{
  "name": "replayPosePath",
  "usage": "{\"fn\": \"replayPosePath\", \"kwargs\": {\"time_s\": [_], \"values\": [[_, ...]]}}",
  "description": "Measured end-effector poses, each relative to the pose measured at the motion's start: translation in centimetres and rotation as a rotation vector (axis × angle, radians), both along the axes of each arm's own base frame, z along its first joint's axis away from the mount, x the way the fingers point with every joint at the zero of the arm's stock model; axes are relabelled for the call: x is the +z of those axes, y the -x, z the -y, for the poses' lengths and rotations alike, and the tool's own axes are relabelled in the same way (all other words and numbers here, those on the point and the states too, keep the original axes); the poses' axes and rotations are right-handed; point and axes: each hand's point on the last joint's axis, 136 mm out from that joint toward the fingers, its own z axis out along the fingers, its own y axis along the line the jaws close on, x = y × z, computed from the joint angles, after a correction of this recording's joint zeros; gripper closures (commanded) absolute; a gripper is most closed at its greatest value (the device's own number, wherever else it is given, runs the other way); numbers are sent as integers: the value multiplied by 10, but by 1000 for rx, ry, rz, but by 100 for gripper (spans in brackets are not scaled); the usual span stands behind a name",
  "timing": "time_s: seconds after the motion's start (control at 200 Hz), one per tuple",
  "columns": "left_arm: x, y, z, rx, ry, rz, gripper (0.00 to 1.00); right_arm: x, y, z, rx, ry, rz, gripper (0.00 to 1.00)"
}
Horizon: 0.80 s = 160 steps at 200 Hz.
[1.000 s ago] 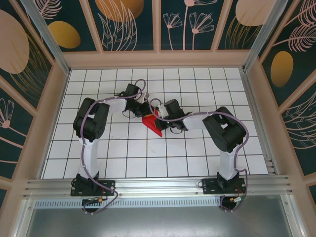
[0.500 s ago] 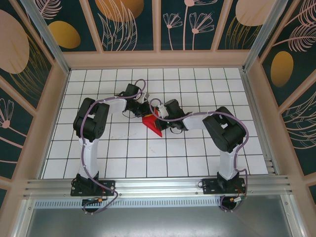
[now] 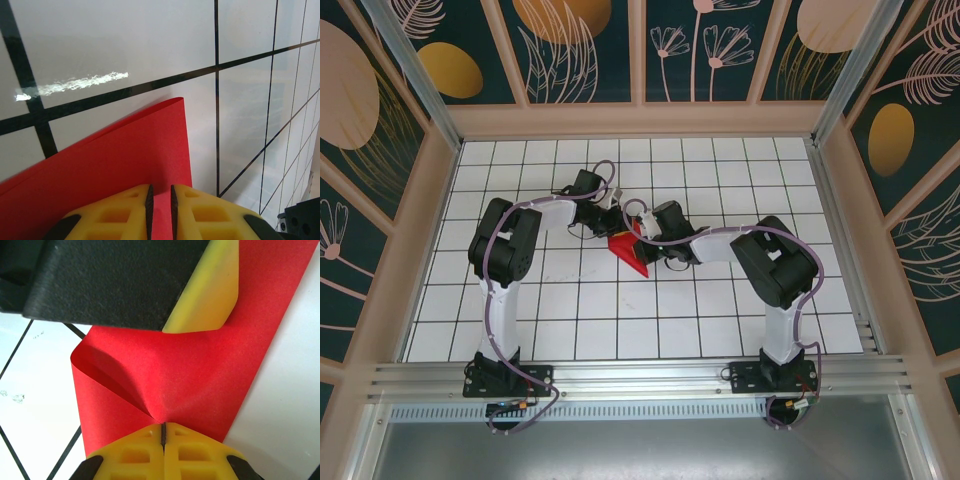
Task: Fold a paper plane with a square sheet of paper (fold left side to right side)
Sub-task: Third fold the triangle at the center of the table.
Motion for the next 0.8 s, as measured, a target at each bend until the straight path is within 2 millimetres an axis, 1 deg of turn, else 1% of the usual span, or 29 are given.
{"fn": "replayPosePath", "kwargs": {"time_s": [0.355,0.52,0.586,0.696,0.801], "values": [[6,-1,2,-13,-11,8,68,-1,0,1,-3,11,-6,100],[11,-4,-6,-9,-43,11,61,-1,0,1,-2,11,-5,100],[20,-8,-12,4,-47,23,62,-1,0,1,0,12,-4,100],[40,-15,-26,33,-47,67,70,-1,0,1,0,12,-4,100],[63,-9,-38,55,-34,106,73,-1,0,1,0,12,-4,100]]}}
